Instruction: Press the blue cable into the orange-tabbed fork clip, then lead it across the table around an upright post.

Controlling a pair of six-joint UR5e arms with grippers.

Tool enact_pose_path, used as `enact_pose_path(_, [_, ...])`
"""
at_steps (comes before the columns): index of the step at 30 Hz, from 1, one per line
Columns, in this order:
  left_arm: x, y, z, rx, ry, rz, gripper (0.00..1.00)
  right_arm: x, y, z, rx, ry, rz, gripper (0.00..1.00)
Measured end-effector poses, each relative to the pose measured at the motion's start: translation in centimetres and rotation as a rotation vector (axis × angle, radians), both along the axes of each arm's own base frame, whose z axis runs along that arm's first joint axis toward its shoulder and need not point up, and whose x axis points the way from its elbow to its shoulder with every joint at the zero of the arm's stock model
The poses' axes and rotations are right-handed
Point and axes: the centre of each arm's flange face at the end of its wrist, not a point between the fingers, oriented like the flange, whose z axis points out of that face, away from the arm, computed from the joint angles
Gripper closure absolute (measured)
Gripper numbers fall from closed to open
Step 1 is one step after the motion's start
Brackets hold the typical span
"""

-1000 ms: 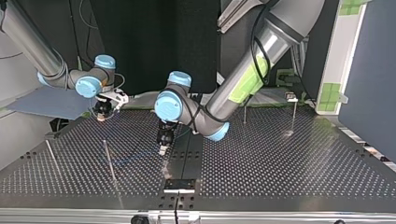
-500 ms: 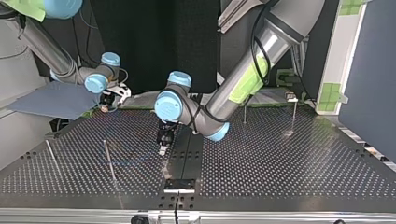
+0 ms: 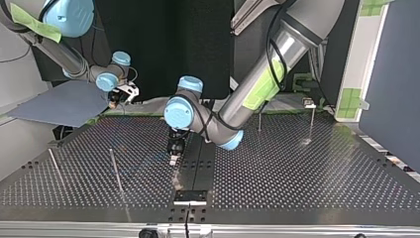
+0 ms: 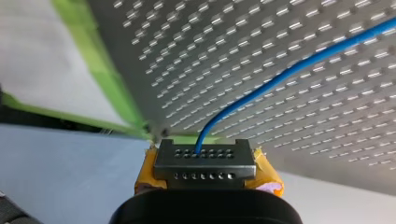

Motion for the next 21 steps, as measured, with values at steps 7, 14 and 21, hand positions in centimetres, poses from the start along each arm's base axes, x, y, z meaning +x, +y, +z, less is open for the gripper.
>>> enact_pose_path(7, [-0.1, 0.0, 0.0, 0.0, 0.0, 0.006, 0.0, -1.5, 0.9, -4.2, 0.047, 0.006, -0.022, 1.0])
enact_pose_path(14, [-0.3, 0.0, 0.0, -0.021, 0.007, 0.038, 0.0, -2.1, 2.0, -7.3, 0.093, 0.018, -0.026, 1.0])
enact_pose_path(21, [-0.7, -0.2, 0.2, -0.074, 0.033, 0.056, 0.0, -2.3, 2.1, -7.6, 0.099, 0.023, -0.027, 1.0])
